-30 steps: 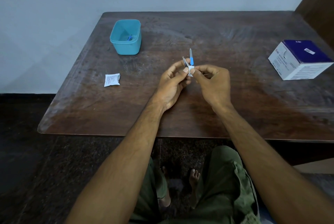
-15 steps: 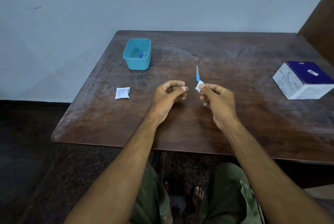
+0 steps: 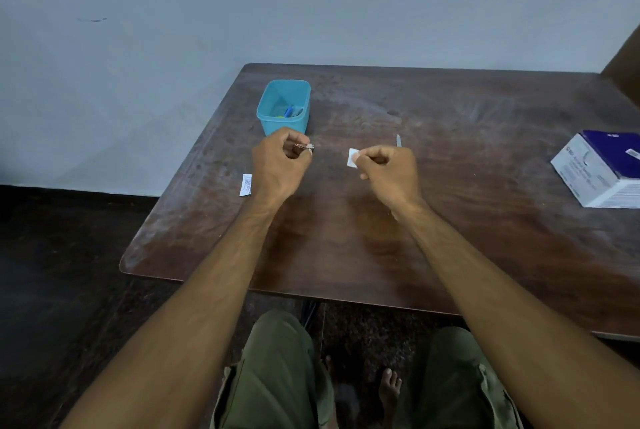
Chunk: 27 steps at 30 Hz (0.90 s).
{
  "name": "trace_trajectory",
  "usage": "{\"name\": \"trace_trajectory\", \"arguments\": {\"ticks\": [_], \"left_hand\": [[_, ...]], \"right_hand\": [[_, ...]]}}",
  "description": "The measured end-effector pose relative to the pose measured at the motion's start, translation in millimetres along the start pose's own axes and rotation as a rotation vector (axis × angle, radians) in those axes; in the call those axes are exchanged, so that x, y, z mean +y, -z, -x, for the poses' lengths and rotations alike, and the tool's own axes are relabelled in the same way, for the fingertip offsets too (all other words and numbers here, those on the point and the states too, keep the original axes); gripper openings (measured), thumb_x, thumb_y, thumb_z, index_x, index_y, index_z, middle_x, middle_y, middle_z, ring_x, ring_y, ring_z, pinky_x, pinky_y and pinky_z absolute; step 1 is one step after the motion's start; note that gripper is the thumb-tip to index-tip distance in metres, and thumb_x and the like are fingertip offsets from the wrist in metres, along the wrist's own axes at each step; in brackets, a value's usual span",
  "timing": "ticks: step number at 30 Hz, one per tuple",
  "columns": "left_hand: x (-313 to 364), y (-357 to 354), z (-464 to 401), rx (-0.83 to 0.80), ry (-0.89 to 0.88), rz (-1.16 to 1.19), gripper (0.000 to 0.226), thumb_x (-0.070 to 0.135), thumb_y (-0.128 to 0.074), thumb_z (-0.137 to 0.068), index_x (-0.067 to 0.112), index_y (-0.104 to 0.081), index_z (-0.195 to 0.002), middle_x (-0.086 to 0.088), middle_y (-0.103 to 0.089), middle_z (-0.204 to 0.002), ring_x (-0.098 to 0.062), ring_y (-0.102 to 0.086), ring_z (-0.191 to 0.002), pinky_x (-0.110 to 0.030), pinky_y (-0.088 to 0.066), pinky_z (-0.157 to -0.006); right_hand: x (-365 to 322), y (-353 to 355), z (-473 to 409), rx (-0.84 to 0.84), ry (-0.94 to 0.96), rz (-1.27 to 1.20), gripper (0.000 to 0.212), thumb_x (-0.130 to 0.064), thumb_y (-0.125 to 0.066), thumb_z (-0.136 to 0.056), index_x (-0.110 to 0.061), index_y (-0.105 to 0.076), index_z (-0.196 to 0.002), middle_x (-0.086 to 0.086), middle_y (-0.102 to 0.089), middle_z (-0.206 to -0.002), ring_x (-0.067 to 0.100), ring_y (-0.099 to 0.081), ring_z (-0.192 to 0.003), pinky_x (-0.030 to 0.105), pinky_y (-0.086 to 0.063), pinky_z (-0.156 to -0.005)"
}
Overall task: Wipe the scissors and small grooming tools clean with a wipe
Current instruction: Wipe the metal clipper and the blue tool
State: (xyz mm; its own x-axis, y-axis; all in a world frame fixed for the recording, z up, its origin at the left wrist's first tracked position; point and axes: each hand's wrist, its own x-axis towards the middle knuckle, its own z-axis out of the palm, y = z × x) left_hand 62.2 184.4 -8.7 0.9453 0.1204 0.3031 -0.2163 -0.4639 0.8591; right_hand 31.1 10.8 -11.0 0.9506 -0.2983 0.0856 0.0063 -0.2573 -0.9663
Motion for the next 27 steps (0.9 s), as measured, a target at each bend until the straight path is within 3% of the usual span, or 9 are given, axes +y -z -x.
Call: {"name": "trace_trajectory", "arguments": {"ticks": [5,9,12,15,20,22,24,27], "left_hand": [[8.9,14.0,-29.9,0.072,-0.022,-0.136,0.011,0.011,-0.07,-0.082,0.017,-0.069,-0.091,0.004,-0.072,-0.093,-0.007,-0.068,-0.084,-0.022,-0.055,-0.077],[16.6,22.7,-62.4,0.133,0.001,-0.288,0.008,0.021,-0.066,-0.086,0.021,-0.068,-0.093,0.004,-0.072,-0.103,-0.011,-0.066,-0.093,-0.028,-0.053,-0.073],[18.8,20.5,-87.8,0.132,0.032,-0.49,0.009,0.025,-0.064,-0.089,0.023,-0.068,-0.096,-0.002,-0.069,-0.107,-0.021,-0.062,-0.1,-0.027,-0.042,-0.068],[15.5,13.7,-109.7,0.019,0.004,-0.758,0.018,0.023,-0.059,-0.091,0.018,-0.066,-0.107,-0.007,-0.066,-0.114,-0.029,-0.06,-0.107,-0.034,-0.044,-0.084],[6.5,0.0,-130.9,-0.124,-0.065,-1.054,0.029,0.027,-0.054,-0.094,0.014,-0.058,-0.119,-0.009,-0.064,-0.12,-0.03,-0.059,-0.112,-0.046,-0.029,-0.111],[7.7,-4.8,-133.9,-0.146,-0.058,-1.106,0.025,0.024,-0.057,-0.092,0.013,-0.059,-0.114,-0.009,-0.067,-0.112,-0.03,-0.062,-0.107,-0.052,-0.018,-0.116],[11.0,-9.1,-135.5,-0.138,-0.092,-1.19,0.016,0.02,-0.059,-0.089,0.014,-0.061,-0.102,-0.006,-0.066,-0.087,-0.028,-0.065,-0.095,-0.059,-0.004,-0.116],[13.3,-12.8,-137.1,-0.101,-0.152,-1.287,0.005,0.015,-0.059,-0.084,0.013,-0.057,-0.08,-0.001,-0.044,-0.055,-0.026,-0.065,-0.077,-0.062,0.004,-0.114]], "right_hand": [[-11.2,-19.2,-28.9,-0.013,0.083,0.143,0.008,-0.015,-0.069,-0.084,-0.014,-0.076,-0.081,-0.017,-0.061,-0.06,-0.009,-0.057,-0.052,0.002,-0.038,-0.051],[-16.6,-31.8,-46.4,-0.034,0.091,0.197,0.01,-0.013,-0.067,-0.085,-0.011,-0.077,-0.084,-0.002,-0.071,-0.074,0.006,-0.063,-0.066,0.019,-0.048,-0.063],[-16.5,-39.9,-55.6,-0.033,0.085,0.214,0.011,-0.012,-0.067,-0.087,-0.01,-0.077,-0.09,0.0,-0.072,-0.081,0.007,-0.063,-0.068,0.018,-0.047,-0.062],[-12.1,-48.1,-64.3,-0.045,0.068,0.208,0.011,-0.012,-0.067,-0.087,-0.009,-0.076,-0.091,0.002,-0.073,-0.082,0.01,-0.064,-0.072,0.023,-0.052,-0.069],[-3.6,-57.8,-77.9,-0.041,0.043,0.189,0.009,-0.012,-0.069,-0.085,-0.009,-0.077,-0.087,-0.001,-0.07,-0.074,0.006,-0.061,-0.064,0.023,-0.049,-0.065],[-0.4,-58.9,-83.1,-0.034,0.032,0.184,0.009,-0.013,-0.069,-0.085,-0.011,-0.077,-0.087,-0.002,-0.07,-0.073,0.003,-0.06,-0.062,0.021,-0.048,-0.063],[2.8,-59.5,-87.2,-0.025,0.027,0.194,0.009,-0.014,-0.069,-0.085,-0.012,-0.077,-0.088,-0.003,-0.07,-0.074,0.002,-0.06,-0.062,0.02,-0.048,-0.064],[5.9,-60.8,-91.4,-0.02,0.021,0.205,0.009,-0.015,-0.07,-0.085,-0.012,-0.078,-0.088,-0.002,-0.072,-0.076,0.003,-0.06,-0.063,0.02,-0.048,-0.064]]}}
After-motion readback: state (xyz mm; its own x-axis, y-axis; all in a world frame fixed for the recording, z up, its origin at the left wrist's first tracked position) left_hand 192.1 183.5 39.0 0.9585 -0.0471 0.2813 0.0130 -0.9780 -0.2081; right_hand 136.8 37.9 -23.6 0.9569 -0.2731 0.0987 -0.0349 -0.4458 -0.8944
